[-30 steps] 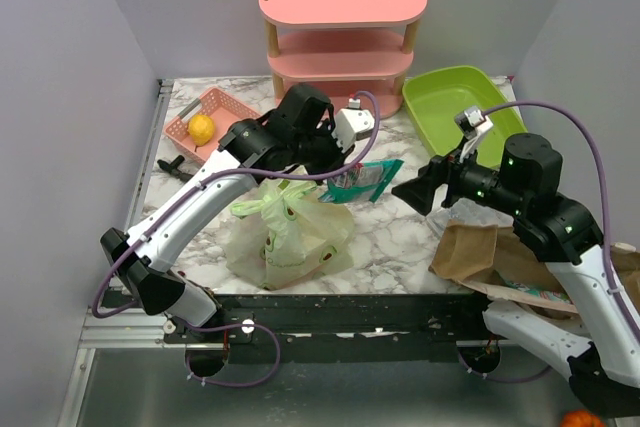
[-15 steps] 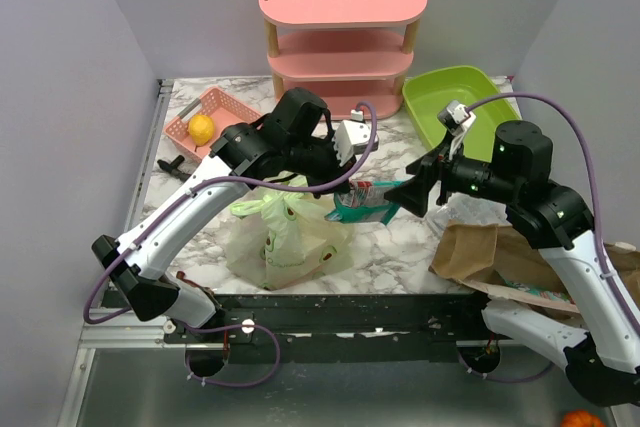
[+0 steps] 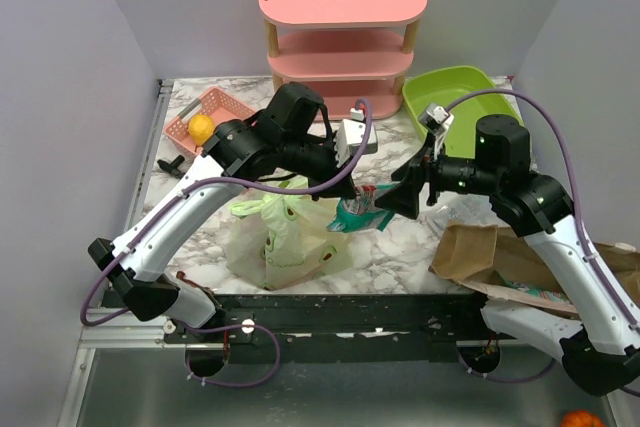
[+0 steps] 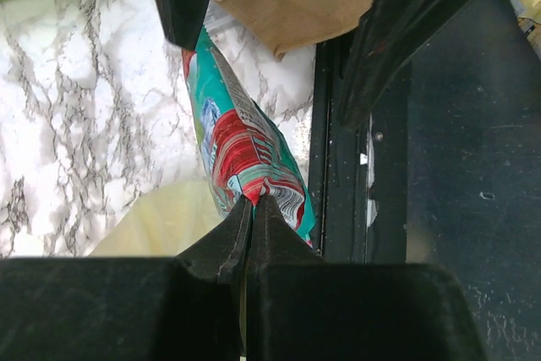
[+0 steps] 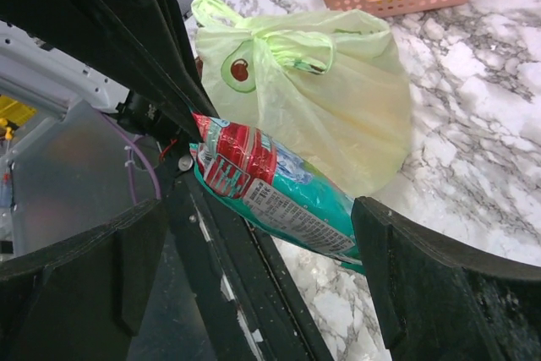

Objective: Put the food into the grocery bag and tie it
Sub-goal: Pick up the snack from the shelf.

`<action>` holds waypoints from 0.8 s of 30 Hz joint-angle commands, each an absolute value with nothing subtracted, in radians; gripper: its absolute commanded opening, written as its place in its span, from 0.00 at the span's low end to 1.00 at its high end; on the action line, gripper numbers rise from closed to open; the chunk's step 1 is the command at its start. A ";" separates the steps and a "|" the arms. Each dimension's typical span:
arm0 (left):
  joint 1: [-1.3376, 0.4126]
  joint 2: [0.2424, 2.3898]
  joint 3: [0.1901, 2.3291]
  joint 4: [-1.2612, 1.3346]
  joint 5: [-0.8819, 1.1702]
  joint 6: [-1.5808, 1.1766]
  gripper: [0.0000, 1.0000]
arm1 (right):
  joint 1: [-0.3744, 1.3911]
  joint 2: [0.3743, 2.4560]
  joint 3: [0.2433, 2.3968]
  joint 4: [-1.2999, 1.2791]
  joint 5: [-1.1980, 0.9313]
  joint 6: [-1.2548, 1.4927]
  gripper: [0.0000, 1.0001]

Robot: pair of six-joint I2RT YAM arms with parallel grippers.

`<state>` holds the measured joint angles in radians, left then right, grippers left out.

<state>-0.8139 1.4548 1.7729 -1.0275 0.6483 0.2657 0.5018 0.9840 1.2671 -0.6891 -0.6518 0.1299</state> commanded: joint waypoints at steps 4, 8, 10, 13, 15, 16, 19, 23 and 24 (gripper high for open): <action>-0.818 1.425 1.811 -1.005 0.781 0.295 0.00 | 0.500 0.997 1.206 -0.597 -0.741 0.158 1.00; -0.819 1.419 1.809 -1.013 0.814 0.308 0.00 | 0.500 1.016 1.208 -0.573 -0.771 0.142 1.00; -0.818 1.413 1.807 -1.013 0.825 0.312 0.00 | 0.500 1.031 1.215 -0.573 -0.791 0.132 1.00; -0.819 1.403 1.805 -1.003 0.821 0.310 0.00 | 0.500 1.048 1.216 -0.580 -0.857 0.129 0.97; -0.819 1.398 1.803 -0.999 0.816 0.314 0.00 | 0.499 1.049 1.197 -0.568 -0.903 0.139 0.96; -0.818 1.396 1.800 -0.997 0.811 0.320 0.00 | 0.500 1.048 1.185 -0.558 -0.926 0.147 0.95; -0.813 1.399 1.799 -0.997 0.792 0.325 0.00 | 0.499 1.057 1.175 -0.548 -0.971 0.162 0.81; -0.802 1.398 1.800 -0.981 0.773 0.320 0.00 | 0.499 1.050 1.163 -0.546 -0.973 0.169 0.55; -0.799 1.395 1.799 -0.975 0.769 0.319 0.00 | 0.499 1.046 1.160 -0.542 -0.976 0.174 0.48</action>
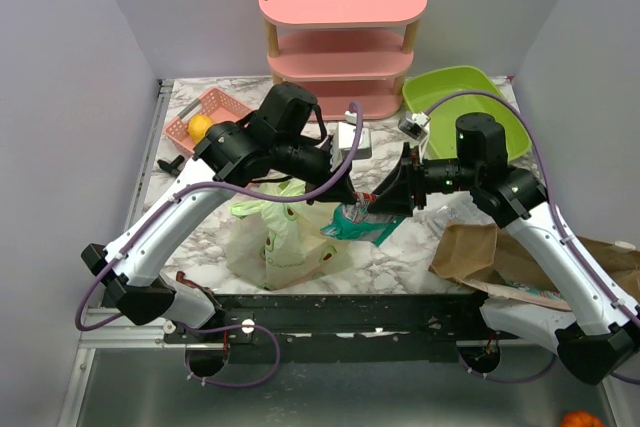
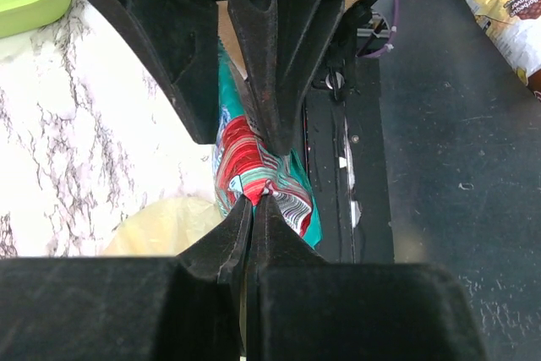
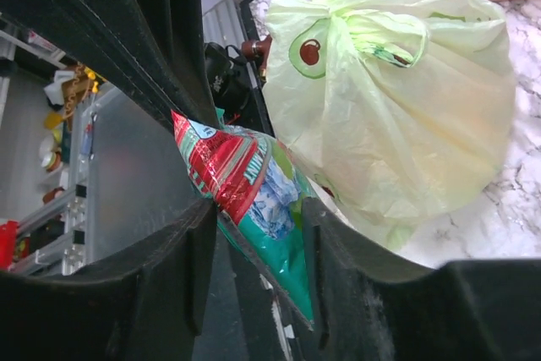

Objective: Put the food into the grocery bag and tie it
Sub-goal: Pick up the snack from the shelf, then move the grocery bag to the center of the board.

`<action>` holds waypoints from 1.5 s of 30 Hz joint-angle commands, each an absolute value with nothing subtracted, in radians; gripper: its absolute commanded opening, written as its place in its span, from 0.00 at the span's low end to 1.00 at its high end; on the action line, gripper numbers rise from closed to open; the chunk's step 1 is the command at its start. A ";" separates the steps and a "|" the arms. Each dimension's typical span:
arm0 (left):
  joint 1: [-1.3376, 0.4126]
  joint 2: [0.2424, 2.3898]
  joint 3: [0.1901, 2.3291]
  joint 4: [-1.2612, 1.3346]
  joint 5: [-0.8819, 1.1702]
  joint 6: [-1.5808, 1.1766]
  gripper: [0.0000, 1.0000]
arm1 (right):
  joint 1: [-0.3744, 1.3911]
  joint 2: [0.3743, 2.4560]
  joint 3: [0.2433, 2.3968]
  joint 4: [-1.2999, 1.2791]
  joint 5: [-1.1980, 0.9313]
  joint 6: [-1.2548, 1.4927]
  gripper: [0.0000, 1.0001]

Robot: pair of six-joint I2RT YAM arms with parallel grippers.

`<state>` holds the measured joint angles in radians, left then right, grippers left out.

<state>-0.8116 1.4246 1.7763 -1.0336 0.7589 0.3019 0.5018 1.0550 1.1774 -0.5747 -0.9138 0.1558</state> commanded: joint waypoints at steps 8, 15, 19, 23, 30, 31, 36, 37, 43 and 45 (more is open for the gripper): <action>-0.791 1.373 1.776 -0.936 0.701 0.288 0.00 | 0.500 1.017 1.150 -0.513 -0.944 0.232 0.07; -0.791 1.245 1.627 -0.743 0.476 0.186 0.96 | 0.500 0.969 1.252 -0.562 -0.742 0.305 0.01; -0.791 1.181 1.560 -0.669 0.414 0.157 0.98 | 0.500 0.908 1.342 -0.624 -0.619 0.320 0.01; -0.791 1.138 1.514 -0.559 0.395 -0.005 0.99 | 0.500 0.864 1.450 -0.724 -0.431 0.315 0.01; -0.841 1.181 1.522 -0.434 0.545 -0.299 0.99 | 0.500 0.757 1.549 -0.804 0.096 0.365 0.01; -0.871 1.203 1.538 -0.428 0.546 -0.322 0.98 | 0.500 0.744 1.550 -0.805 0.155 0.376 0.01; -1.056 1.369 1.645 -0.451 0.350 -0.340 0.98 | 0.500 0.684 1.517 -0.771 0.372 0.424 0.01; -1.072 1.399 1.667 -0.450 0.331 -0.347 0.98 | 0.500 0.679 1.509 -0.767 0.412 0.426 0.01; -1.157 1.538 1.732 -0.364 0.322 -0.318 0.98 | 0.500 0.687 1.545 -0.794 0.646 0.448 0.01; -1.175 1.573 1.735 -0.326 0.365 -0.274 0.99 | 0.500 0.687 1.556 -0.782 0.680 0.444 0.01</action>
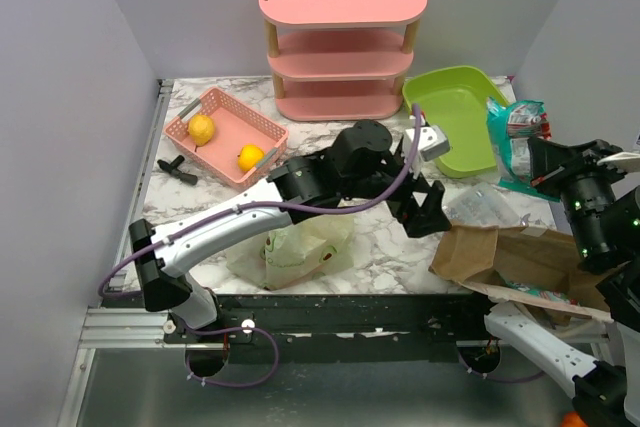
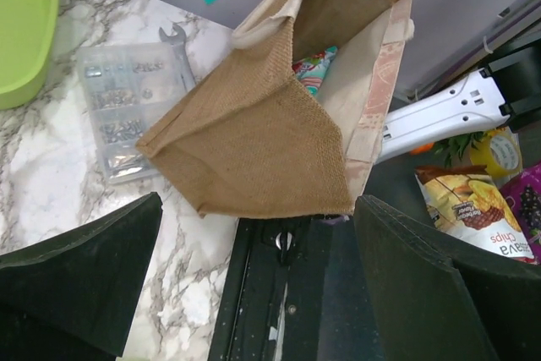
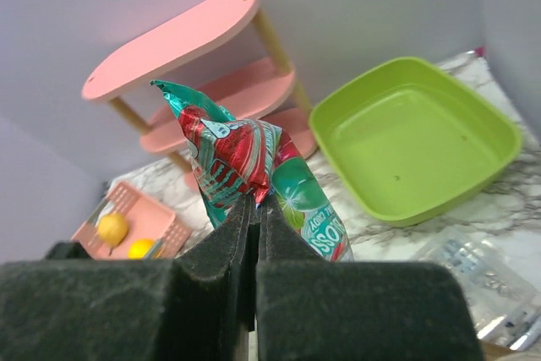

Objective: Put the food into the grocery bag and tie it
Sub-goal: Move the grocery bag to the center of the board.

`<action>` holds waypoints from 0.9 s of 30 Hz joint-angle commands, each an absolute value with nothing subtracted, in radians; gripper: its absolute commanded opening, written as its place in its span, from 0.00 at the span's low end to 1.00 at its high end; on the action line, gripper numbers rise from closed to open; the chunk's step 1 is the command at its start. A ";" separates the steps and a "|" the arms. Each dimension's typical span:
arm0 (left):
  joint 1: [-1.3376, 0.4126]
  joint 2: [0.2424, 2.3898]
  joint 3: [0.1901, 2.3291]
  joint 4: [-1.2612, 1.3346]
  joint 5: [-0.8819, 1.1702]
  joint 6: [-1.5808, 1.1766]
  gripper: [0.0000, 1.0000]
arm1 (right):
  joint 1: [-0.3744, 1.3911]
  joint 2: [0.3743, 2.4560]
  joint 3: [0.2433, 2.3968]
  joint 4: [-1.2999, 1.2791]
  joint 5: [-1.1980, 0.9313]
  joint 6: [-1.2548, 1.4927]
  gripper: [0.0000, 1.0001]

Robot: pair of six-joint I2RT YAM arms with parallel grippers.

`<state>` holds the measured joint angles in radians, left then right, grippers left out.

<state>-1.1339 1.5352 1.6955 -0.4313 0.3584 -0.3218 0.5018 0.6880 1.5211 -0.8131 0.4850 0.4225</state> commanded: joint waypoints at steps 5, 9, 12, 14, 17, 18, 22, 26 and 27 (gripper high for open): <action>-1.181 1.654 1.762 -0.279 0.430 -0.220 0.98 | 0.500 0.696 1.578 -0.761 0.702 0.422 0.01; -1.191 1.725 1.840 -0.284 0.425 -0.230 0.93 | 0.500 0.695 1.577 -0.768 0.716 0.425 0.01; -1.205 1.778 1.899 -0.280 0.414 -0.264 0.91 | 0.500 0.685 1.565 -0.757 0.733 0.425 0.01; -1.218 1.812 1.931 -0.276 0.392 -0.268 0.91 | 0.500 0.677 1.550 -0.744 0.743 0.419 0.01; -1.230 1.871 1.994 -0.301 0.350 -0.271 0.91 | 0.500 0.671 1.542 -0.744 0.741 0.416 0.01; -1.233 1.896 2.016 -0.315 0.338 -0.276 0.91 | 0.500 0.669 1.541 -0.745 0.741 0.416 0.01; -1.259 1.978 2.104 -0.368 0.285 -0.273 0.94 | 0.500 0.666 1.539 -0.744 0.742 0.409 0.01; -1.305 2.047 2.169 -0.390 0.197 -0.259 0.93 | 0.499 0.657 1.525 -0.738 0.737 0.410 0.01; -1.313 2.066 2.197 -0.404 0.164 -0.258 0.90 | 0.500 0.655 1.523 -0.738 0.735 0.408 0.01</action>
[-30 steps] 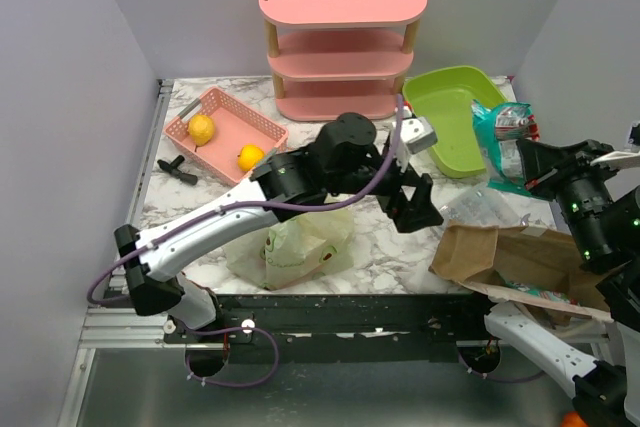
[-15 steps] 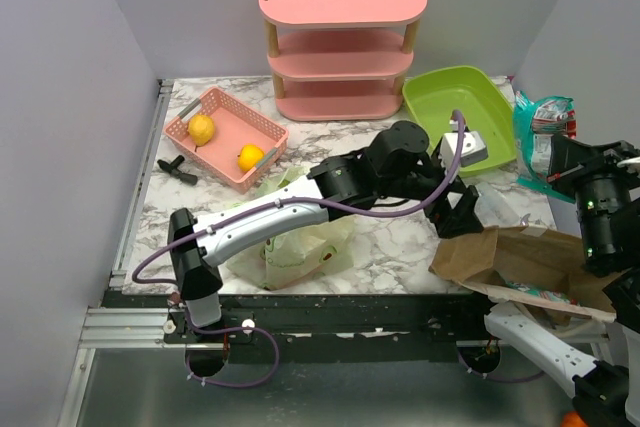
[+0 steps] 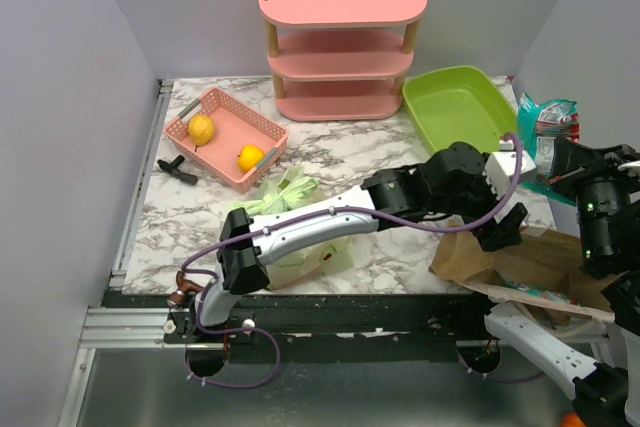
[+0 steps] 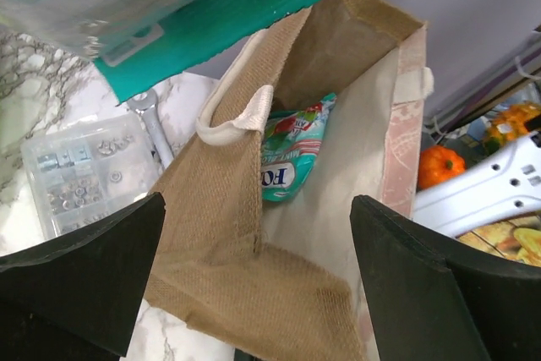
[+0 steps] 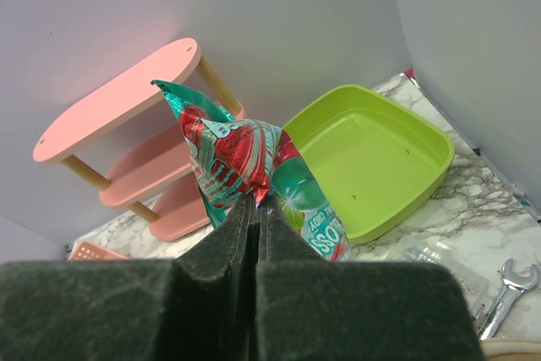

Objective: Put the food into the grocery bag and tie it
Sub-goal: Move the grocery bag to the center of the board.

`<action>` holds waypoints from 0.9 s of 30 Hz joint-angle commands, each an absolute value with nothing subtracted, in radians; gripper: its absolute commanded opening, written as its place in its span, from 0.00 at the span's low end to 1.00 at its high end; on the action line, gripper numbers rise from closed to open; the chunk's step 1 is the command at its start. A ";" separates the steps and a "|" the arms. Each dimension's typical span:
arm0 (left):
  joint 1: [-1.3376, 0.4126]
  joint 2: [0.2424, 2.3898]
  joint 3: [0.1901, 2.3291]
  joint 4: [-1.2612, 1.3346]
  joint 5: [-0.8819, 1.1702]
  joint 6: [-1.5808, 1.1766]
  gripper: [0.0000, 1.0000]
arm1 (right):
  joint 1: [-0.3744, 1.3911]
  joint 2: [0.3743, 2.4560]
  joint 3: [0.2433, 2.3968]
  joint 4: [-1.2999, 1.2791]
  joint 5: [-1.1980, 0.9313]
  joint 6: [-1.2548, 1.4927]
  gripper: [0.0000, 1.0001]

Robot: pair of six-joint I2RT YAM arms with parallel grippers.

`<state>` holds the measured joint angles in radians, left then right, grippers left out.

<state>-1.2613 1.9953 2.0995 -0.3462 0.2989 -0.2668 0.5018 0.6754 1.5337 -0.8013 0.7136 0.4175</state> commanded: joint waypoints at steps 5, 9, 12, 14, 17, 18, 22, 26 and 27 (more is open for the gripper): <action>-1.327 2.125 2.244 -0.468 0.037 -0.252 0.75 | 0.499 0.651 1.528 -0.743 0.736 0.398 0.01; -1.332 2.142 2.243 -0.506 -0.031 -0.227 0.61 | 0.500 0.648 1.525 -0.747 0.736 0.395 0.01; -1.332 2.145 2.242 -0.536 -0.082 -0.194 0.32 | 0.500 0.649 1.519 -0.747 0.729 0.399 0.01; -1.331 2.138 2.238 -0.548 -0.108 -0.179 0.00 | 0.500 0.650 1.517 -0.746 0.723 0.402 0.01; -1.330 2.085 2.217 -0.546 -0.116 -0.173 0.00 | 0.500 0.655 1.523 -0.747 0.718 0.400 0.01; -1.331 2.064 2.206 -0.540 -0.118 -0.173 0.00 | 0.500 0.658 1.527 -0.746 0.719 0.397 0.01; -1.306 1.990 2.201 -0.555 -0.126 -0.181 0.00 | 0.500 0.669 1.558 -0.730 0.715 0.381 0.01; -1.239 1.941 2.182 -0.593 -0.109 -0.205 0.00 | 0.500 0.674 1.582 -0.706 0.710 0.364 0.01; -1.221 1.928 2.163 -0.593 -0.103 -0.209 0.00 | 0.500 0.673 1.586 -0.702 0.709 0.360 0.01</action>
<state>-1.3025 2.0438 2.1891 -0.5755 -0.0727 -0.1917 0.5018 0.6685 1.5421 -0.7898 0.7128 0.3847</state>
